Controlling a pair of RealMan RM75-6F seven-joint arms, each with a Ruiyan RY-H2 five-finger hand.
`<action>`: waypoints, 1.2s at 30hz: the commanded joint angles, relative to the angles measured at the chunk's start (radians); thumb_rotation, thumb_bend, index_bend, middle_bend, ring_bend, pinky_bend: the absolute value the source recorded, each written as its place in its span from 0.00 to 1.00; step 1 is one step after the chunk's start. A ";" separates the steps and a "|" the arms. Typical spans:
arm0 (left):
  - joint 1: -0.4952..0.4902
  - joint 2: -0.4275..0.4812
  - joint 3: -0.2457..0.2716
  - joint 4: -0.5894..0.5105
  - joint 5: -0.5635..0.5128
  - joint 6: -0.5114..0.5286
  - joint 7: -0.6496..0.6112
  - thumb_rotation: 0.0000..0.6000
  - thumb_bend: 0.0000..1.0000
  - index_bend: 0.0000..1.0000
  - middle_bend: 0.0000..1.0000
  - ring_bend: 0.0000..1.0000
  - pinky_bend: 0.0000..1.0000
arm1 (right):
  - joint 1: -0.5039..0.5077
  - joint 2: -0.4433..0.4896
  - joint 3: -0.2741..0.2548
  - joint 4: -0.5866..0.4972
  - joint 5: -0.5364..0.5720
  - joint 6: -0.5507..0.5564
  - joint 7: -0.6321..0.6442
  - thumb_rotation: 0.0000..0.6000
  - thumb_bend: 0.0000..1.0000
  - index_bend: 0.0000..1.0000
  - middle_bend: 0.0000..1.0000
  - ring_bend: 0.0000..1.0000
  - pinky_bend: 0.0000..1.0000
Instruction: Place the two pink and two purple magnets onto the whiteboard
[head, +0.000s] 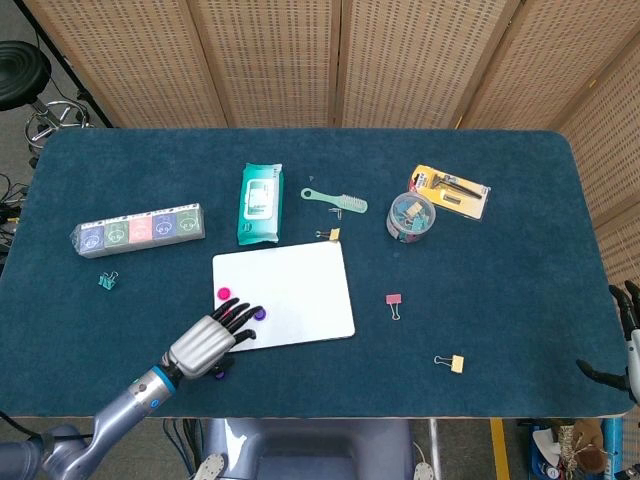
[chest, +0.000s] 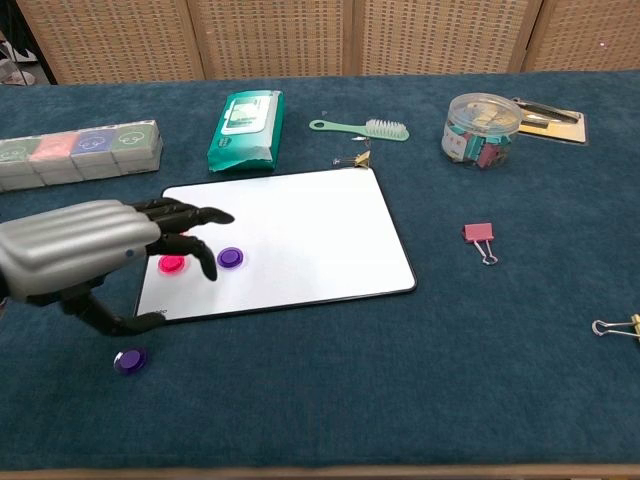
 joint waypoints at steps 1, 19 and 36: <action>0.035 0.032 0.049 -0.012 0.042 0.028 0.018 1.00 0.34 0.33 0.00 0.00 0.00 | 0.000 0.001 0.000 -0.001 0.000 -0.001 0.002 1.00 0.00 0.00 0.00 0.00 0.00; 0.092 0.014 0.077 0.055 0.086 0.051 0.002 1.00 0.34 0.33 0.00 0.00 0.00 | 0.001 0.002 -0.002 -0.002 -0.001 -0.005 0.004 1.00 0.00 0.00 0.00 0.00 0.00; 0.106 -0.041 0.053 0.107 0.080 0.028 0.010 1.00 0.36 0.35 0.00 0.00 0.00 | 0.002 0.002 -0.003 0.001 0.001 -0.009 0.008 1.00 0.00 0.00 0.00 0.00 0.00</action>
